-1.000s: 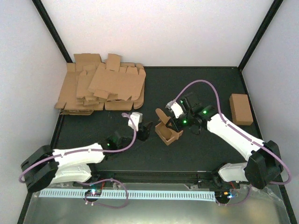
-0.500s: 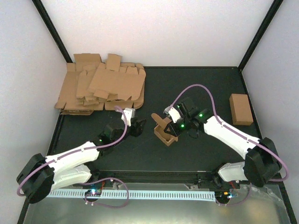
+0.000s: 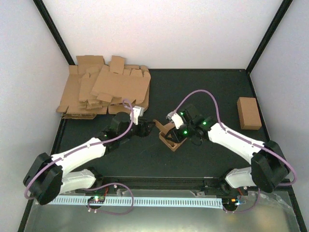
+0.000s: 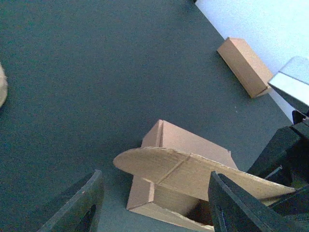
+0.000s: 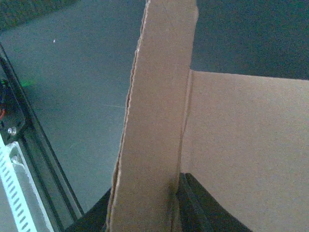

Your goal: Fold the paper box

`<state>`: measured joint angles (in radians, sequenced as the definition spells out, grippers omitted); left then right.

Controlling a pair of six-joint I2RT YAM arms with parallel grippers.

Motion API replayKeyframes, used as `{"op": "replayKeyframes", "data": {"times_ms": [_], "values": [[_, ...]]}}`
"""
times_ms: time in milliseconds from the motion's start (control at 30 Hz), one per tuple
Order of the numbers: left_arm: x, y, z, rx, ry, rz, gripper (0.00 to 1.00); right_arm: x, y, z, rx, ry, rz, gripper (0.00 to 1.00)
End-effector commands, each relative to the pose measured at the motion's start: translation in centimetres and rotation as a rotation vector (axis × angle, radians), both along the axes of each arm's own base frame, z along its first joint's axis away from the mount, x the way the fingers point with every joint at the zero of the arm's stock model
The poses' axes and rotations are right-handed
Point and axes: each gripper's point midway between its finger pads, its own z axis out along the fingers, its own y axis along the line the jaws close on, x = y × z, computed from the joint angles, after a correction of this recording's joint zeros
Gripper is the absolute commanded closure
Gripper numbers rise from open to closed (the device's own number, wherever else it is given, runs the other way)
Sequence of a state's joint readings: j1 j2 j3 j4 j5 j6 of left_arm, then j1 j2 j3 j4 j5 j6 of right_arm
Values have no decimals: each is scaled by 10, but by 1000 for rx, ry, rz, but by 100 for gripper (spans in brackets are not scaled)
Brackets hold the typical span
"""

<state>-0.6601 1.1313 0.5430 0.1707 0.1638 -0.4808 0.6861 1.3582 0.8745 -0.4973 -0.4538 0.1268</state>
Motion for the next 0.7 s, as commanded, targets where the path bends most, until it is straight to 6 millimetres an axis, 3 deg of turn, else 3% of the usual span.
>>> {"op": "replayKeyframes", "data": {"times_ms": [0, 67, 133, 233, 300, 533, 667], "values": [[-2, -13, 11, -21, 11, -80, 37, -3, -6, -3, -6, 9, -55, 68], [-3, -15, 12, -20, 1, -101, 37, 1, -8, 7, 5, -28, -73, 67], [0, -15, 12, -18, -4, -101, 36, 4, -11, 16, 9, -58, -94, 57], [6, -14, 16, -35, -1, -101, 36, 7, -16, 27, 13, -100, -122, 51], [11, -13, 22, -45, -1, -103, 36, 8, -21, 33, 12, -123, -146, 40], [25, -13, 38, -51, -36, -115, 35, 8, -41, 57, 38, -213, -235, 40], [26, -26, 47, -56, -34, -192, 34, 5, -58, 70, 62, -262, -320, 34]]}}
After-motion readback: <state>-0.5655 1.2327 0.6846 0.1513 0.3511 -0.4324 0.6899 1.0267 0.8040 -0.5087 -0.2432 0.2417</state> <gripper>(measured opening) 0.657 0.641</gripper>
